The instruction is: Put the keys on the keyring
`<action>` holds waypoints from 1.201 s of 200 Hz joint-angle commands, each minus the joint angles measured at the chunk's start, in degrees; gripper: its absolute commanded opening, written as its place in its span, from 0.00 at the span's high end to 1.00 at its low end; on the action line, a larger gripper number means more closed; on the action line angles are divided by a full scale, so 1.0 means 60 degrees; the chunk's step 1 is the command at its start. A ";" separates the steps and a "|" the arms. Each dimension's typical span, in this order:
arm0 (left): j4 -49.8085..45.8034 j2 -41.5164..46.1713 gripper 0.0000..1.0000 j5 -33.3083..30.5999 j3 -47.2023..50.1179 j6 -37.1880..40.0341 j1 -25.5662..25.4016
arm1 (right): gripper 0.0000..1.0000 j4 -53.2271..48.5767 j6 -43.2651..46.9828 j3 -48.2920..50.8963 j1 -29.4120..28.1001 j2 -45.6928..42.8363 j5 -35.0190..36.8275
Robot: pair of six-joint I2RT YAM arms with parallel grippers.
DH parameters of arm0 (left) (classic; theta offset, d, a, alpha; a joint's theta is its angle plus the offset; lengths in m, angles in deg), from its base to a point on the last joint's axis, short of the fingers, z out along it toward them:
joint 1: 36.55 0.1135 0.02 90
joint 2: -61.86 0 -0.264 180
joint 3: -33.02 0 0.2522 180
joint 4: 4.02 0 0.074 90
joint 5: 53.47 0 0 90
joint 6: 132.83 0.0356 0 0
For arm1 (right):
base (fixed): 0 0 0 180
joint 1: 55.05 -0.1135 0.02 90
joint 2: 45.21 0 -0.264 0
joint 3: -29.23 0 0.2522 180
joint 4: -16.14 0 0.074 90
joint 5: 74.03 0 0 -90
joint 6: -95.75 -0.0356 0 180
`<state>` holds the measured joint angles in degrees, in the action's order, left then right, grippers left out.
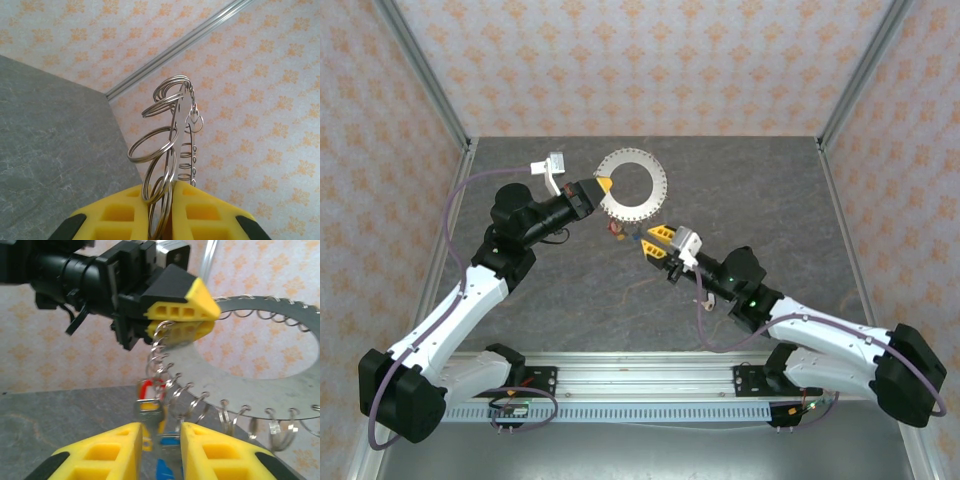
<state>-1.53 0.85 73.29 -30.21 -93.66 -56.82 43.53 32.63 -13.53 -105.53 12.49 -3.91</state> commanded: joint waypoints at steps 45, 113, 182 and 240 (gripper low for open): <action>-0.0118 0.0208 1.00 -0.0207 -0.0532 0.0527 -0.0066 | 0.71 -0.1289 0.0851 0.0105 -0.0039 -0.0514 0.1685; -0.0248 0.0208 1.00 -0.0145 -0.0518 0.0664 -0.0064 | 0.71 -0.1325 0.1124 -0.0604 -0.0041 -0.0517 0.1285; -0.0363 0.0221 1.00 -0.0105 -0.0573 0.0708 -0.0062 | 0.86 -0.1046 0.1706 -0.1025 -0.0039 0.0165 0.1590; -0.0467 0.0252 1.00 -0.0094 -0.0625 0.0777 -0.0064 | 0.76 -0.1937 0.2853 -0.0934 -0.0039 0.0077 0.2195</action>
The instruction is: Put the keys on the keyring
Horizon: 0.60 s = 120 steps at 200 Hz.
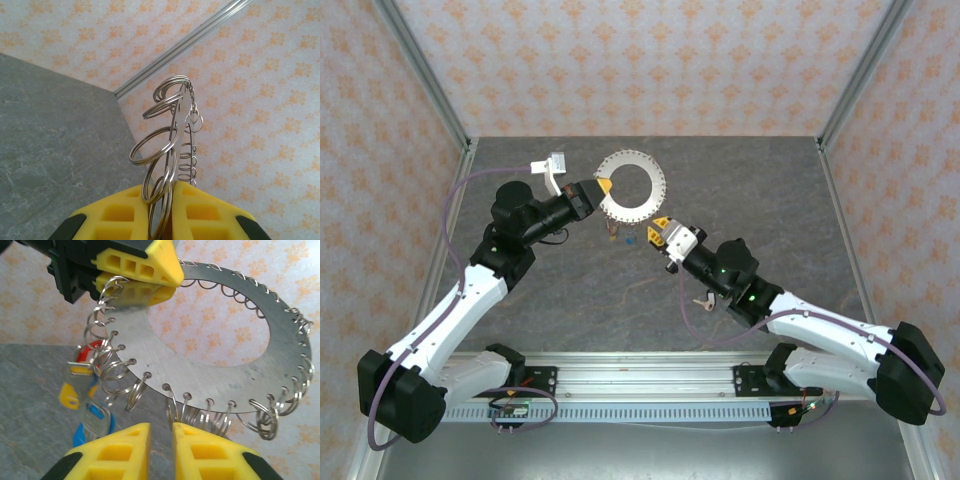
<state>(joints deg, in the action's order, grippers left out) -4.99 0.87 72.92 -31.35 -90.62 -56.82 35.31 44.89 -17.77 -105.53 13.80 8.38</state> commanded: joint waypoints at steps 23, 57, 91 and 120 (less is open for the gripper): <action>0.0081 0.0249 1.00 -0.0027 -0.0464 0.0283 -0.0072 | 0.75 -0.0607 0.1001 -0.0155 -0.0010 -0.0200 0.0754; 0.0096 0.0212 1.00 0.0026 -0.0471 0.0234 -0.0071 | 0.77 -0.0325 0.0403 -0.0323 0.0065 -0.0167 -0.0311; 0.0148 0.0201 1.00 0.0030 -0.0424 0.0179 -0.0066 | 0.86 0.0049 0.0233 -0.0494 0.0063 0.0223 -0.0507; 0.0079 0.0259 1.00 0.0001 -0.0402 0.0203 -0.0080 | 0.89 0.0311 0.0559 -0.0447 0.0063 0.0347 0.0324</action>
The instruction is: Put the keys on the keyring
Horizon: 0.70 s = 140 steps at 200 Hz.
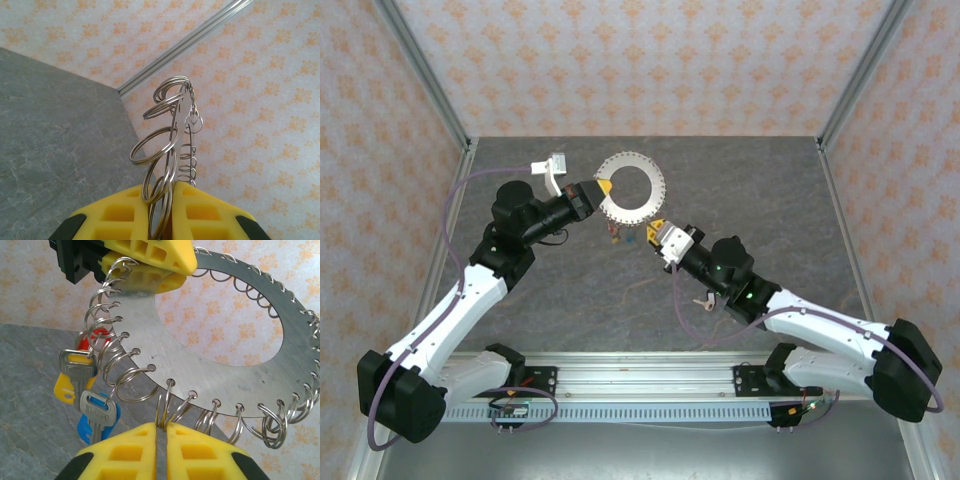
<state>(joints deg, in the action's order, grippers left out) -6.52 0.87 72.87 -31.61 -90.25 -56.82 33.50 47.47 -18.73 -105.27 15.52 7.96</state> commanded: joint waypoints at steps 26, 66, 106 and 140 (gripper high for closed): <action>0.0319 0.0248 1.00 0.0008 -0.0407 0.0154 -0.0079 | 0.99 0.0353 0.0562 -0.0368 0.0020 0.0030 0.0617; 0.0198 0.0233 1.00 -0.0035 -0.0511 0.0256 -0.0079 | 1.00 -0.0666 0.0989 -0.0277 0.0020 -0.0436 0.0060; 0.0048 0.0248 1.00 -0.0087 -0.0552 0.0337 -0.0078 | 0.97 -0.2336 -0.0095 -0.0426 0.0570 -0.1477 -0.1512; 0.0062 0.0247 1.00 -0.0063 -0.0552 0.0315 -0.0087 | 0.87 -0.3149 -0.0451 -0.0576 0.0591 -0.1626 -0.1504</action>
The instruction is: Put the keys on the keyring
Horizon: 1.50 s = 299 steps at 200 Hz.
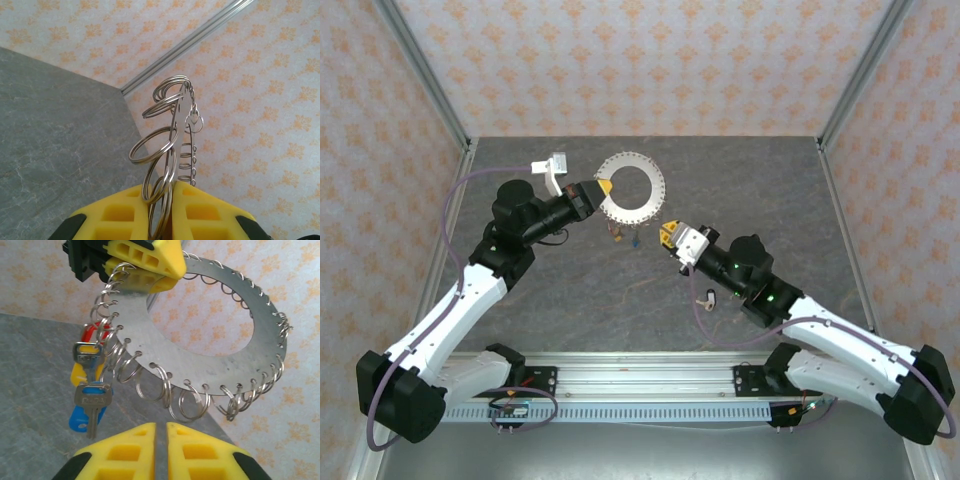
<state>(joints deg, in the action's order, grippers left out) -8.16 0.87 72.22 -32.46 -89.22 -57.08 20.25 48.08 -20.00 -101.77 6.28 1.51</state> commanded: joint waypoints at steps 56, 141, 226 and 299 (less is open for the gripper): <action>0.0343 0.0212 1.00 0.0136 -0.0459 0.0115 -0.0031 | 0.83 0.0699 -0.1507 -0.0002 0.0009 0.0303 -0.0516; 0.0678 0.0219 1.00 0.0046 -0.0359 -0.0228 -0.0033 | 0.71 0.2854 -0.3335 0.0091 0.0008 0.1597 0.0260; 0.0607 0.0190 1.00 0.0031 -0.0372 -0.0180 -0.0034 | 0.74 0.2924 -0.3195 0.0217 0.0008 0.1681 -0.0297; 0.0220 0.0234 1.00 -0.0020 -0.0474 0.0080 -0.0036 | 0.93 0.2064 -0.2301 0.0266 -0.0036 0.1644 -0.0308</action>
<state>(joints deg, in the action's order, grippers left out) -8.18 0.87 72.19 -32.46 -89.63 -57.08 34.68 31.08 -19.36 -101.77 17.32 -0.58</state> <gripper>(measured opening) 0.122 0.099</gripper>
